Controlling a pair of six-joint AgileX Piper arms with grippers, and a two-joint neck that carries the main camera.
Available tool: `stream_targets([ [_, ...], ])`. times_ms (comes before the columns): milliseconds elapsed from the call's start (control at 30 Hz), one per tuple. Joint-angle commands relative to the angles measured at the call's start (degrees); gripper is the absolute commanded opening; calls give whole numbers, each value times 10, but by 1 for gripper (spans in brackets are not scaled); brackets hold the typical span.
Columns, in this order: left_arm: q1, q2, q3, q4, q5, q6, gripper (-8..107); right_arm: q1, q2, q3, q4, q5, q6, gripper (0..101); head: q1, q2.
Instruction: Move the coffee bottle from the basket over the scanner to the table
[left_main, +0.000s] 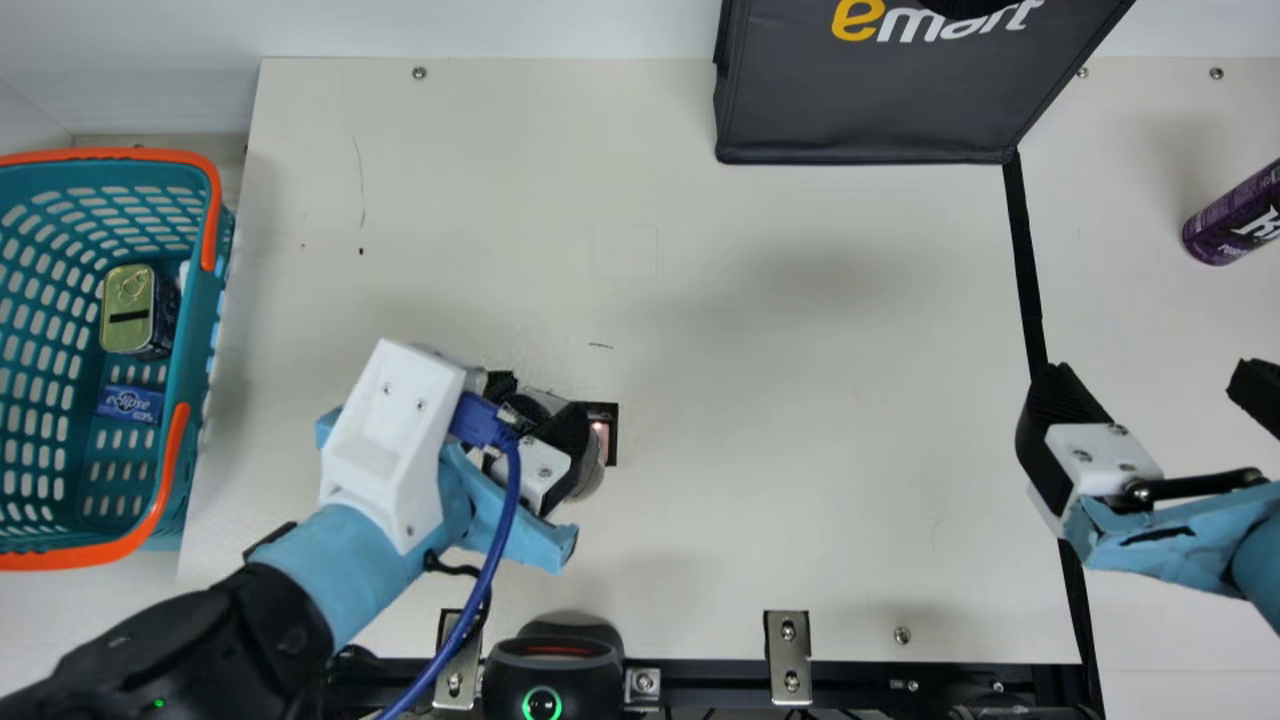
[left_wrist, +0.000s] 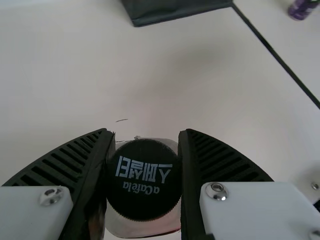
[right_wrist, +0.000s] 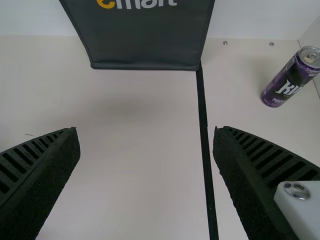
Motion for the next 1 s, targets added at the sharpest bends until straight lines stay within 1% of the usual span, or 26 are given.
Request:
stream_targets([
  [0, 19, -6, 10, -75, -52, 135, -8, 0, 0, 0, 0, 0, 0, 95, -17, 1],
  [133, 40, -14, 24, -158, -81, 251, -8, 0, 0, 0, 0, 0, 0, 95, -17, 1],
  [333, 69, -25, 25, -272, -84, 417, -8, 0, 0, 0, 0, 0, 0, 95, -17, 1],
  [600, 134, -32, 6, -405, -47, 633, -8, 0, 0, 0, 0, 0, 0, 95, -17, 1],
  [967, 245, -22, -17, -571, 29, 914, -8, 0, 0, 0, 0, 0, 0, 95, -17, 1],
])
